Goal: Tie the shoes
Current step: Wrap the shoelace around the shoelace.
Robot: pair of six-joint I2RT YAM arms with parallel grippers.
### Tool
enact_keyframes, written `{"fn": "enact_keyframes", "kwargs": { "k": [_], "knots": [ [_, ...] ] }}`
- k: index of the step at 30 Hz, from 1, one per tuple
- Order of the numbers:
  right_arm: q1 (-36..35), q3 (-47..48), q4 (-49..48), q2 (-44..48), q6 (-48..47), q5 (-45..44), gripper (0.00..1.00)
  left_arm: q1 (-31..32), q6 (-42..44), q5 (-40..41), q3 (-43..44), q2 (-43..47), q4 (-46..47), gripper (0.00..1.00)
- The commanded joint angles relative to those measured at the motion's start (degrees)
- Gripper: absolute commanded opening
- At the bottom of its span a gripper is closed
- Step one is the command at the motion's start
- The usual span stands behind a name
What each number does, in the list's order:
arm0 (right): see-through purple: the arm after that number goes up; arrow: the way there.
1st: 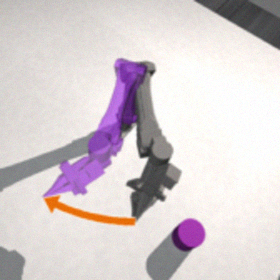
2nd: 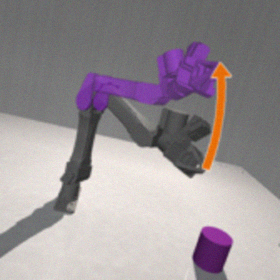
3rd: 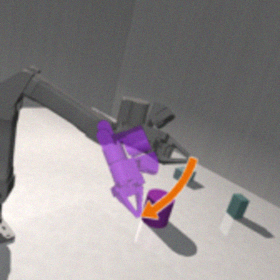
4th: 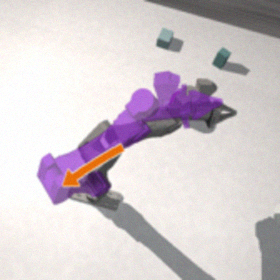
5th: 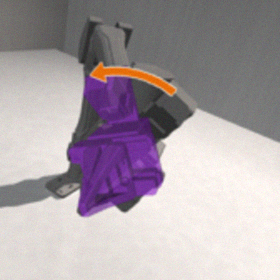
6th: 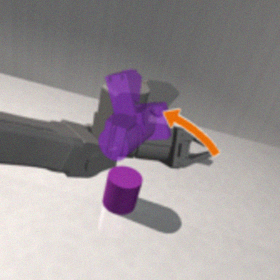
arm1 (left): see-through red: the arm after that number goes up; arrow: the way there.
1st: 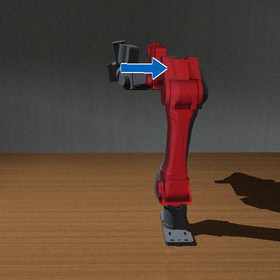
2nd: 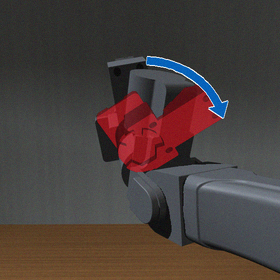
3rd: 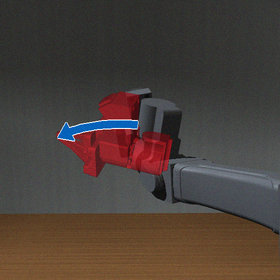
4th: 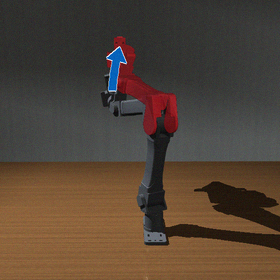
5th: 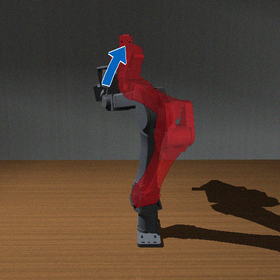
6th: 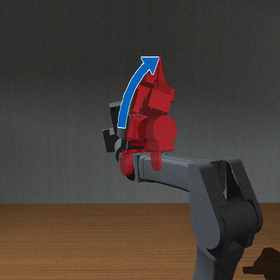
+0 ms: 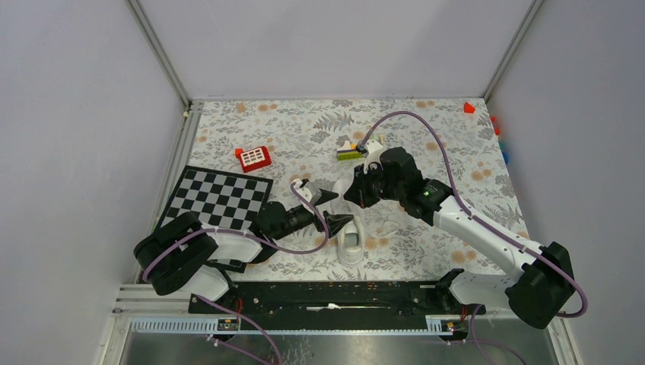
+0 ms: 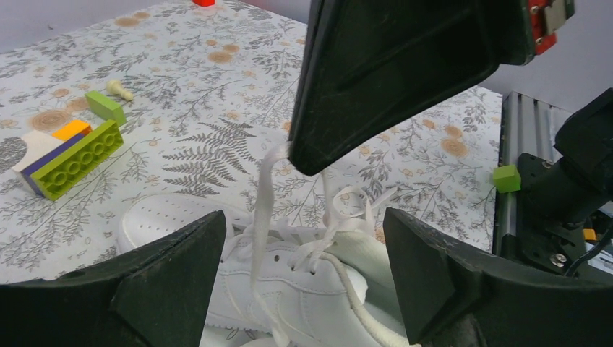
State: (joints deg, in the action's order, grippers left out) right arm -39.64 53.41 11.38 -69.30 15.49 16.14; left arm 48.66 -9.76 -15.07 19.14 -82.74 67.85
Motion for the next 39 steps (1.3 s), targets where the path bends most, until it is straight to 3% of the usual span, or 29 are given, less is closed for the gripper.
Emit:
{"fn": "enact_keyframes", "kwargs": {
  "k": [1,11,23,32,39],
  "knots": [
    [0.46,2.85,-1.06,-0.27,0.53,0.82,0.00,1.41,-0.93,0.37,2.62,-0.99,5.10,0.87],
    [0.48,3.36,-1.23,-0.84,0.76,1.17,0.00,2.39,-2.79,2.75,3.93,-3.96,8.69,0.82],
    [0.45,2.68,-1.36,-0.48,0.77,1.00,0.00,2.32,-3.51,1.43,0.49,-2.11,10.27,0.46],
    [0.45,2.02,-1.82,0.29,0.81,1.08,0.00,2.31,-2.33,1.57,-2.31,0.85,9.05,0.46],
    [0.44,1.46,-2.15,0.87,1.12,1.26,0.00,2.32,-3.77,1.53,-0.10,-0.75,8.48,0.69]
  ]
}}
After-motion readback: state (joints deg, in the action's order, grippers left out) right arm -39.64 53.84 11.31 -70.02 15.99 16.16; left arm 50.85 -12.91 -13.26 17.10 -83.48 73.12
